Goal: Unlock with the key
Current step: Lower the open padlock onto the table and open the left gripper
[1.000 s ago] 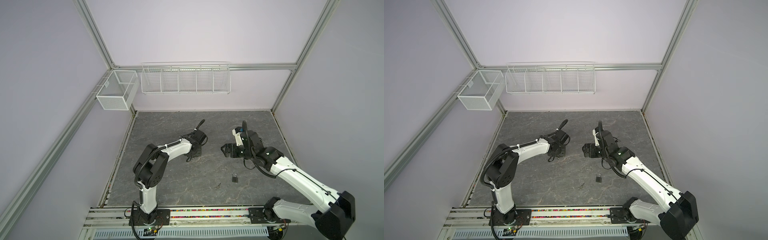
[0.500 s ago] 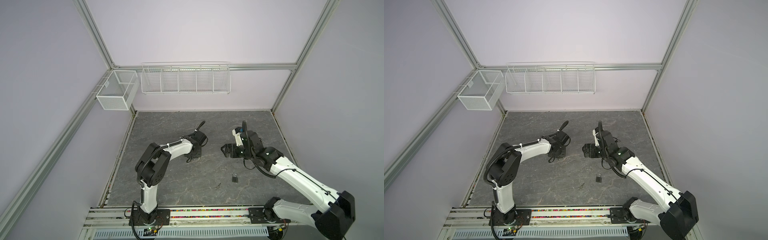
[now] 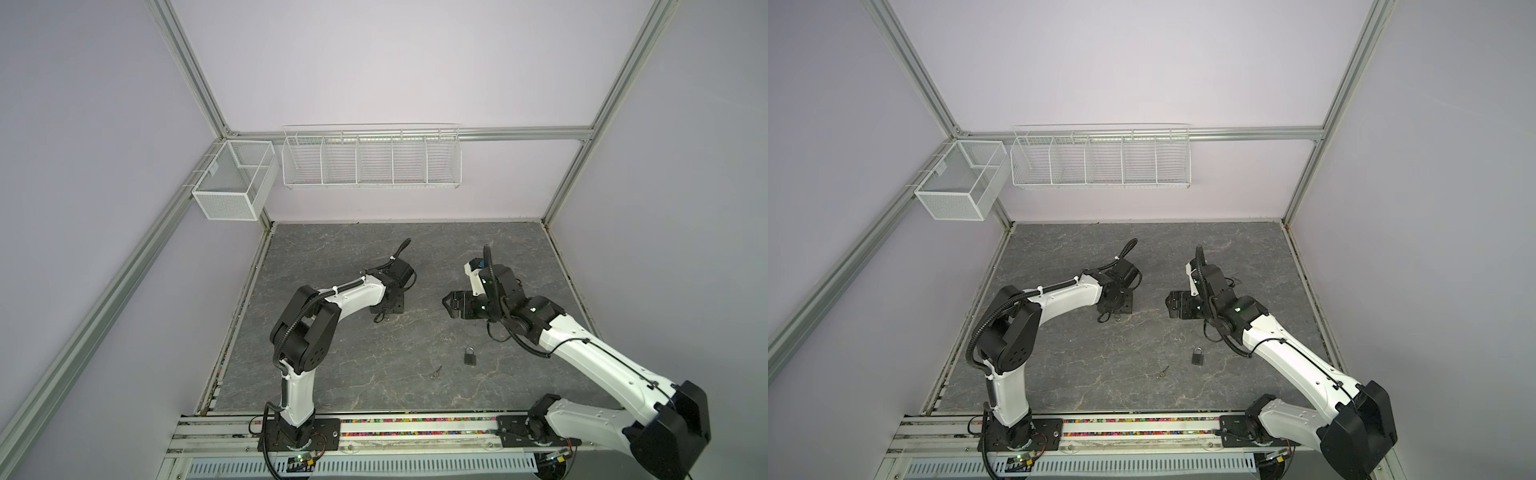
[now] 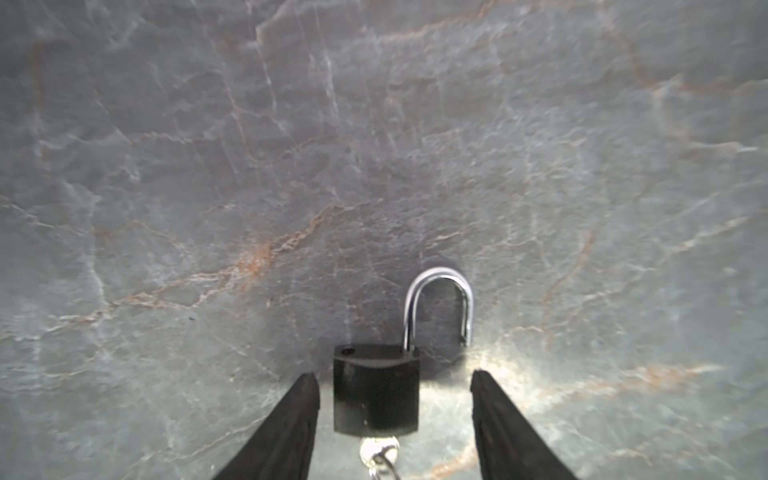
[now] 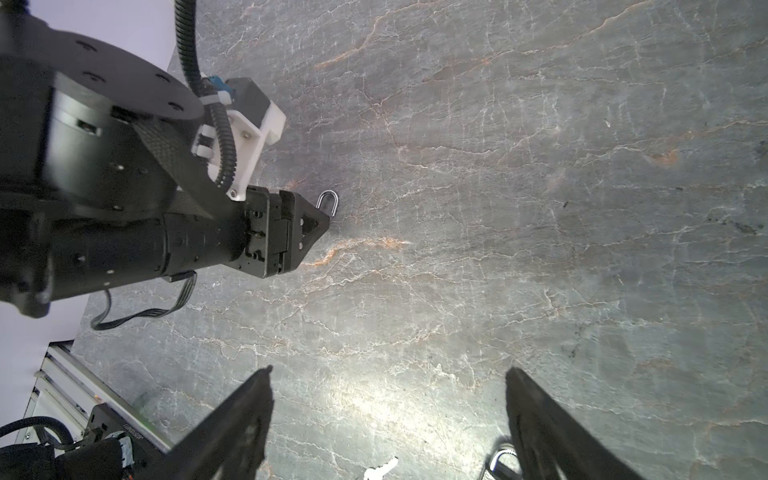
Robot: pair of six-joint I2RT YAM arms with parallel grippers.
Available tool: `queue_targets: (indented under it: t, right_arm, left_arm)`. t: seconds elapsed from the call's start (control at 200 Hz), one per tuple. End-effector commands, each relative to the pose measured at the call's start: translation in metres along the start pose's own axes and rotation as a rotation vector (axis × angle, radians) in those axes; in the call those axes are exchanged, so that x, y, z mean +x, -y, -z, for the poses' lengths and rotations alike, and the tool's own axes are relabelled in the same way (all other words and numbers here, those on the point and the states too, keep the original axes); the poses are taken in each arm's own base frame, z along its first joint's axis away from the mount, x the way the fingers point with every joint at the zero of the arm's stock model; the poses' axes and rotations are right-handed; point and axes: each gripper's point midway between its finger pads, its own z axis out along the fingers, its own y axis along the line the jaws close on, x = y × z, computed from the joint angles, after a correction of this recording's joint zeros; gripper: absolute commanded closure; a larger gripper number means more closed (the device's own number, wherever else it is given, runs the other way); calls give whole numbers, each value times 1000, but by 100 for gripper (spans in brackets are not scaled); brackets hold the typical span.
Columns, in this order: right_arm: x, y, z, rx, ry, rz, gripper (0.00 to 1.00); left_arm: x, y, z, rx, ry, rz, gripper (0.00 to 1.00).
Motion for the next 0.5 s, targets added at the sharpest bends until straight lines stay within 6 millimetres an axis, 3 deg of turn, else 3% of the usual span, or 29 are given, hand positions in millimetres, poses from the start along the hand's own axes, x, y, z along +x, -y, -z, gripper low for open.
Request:
queue_targets:
  t: [0.0, 0.24, 0.365, 0.495]
  right_arm:
    - [-2, -2, 5, -14, 6, -10, 12]
    - [9, -7, 11, -40, -67, -50, 11]
    - [29, -1, 11, -6, -120, -85, 11]
    - [61, -1, 9, 13, -196, -118, 9]
  left_arm:
    - [-23, 2, 40, 34, 81, 31, 40]
    - [-28, -3, 97, 113, 197, 44, 40]
    - [-16, -4, 122, 189, 245, 36, 40]
    - [2, -1, 142, 308, 281, 7, 40]
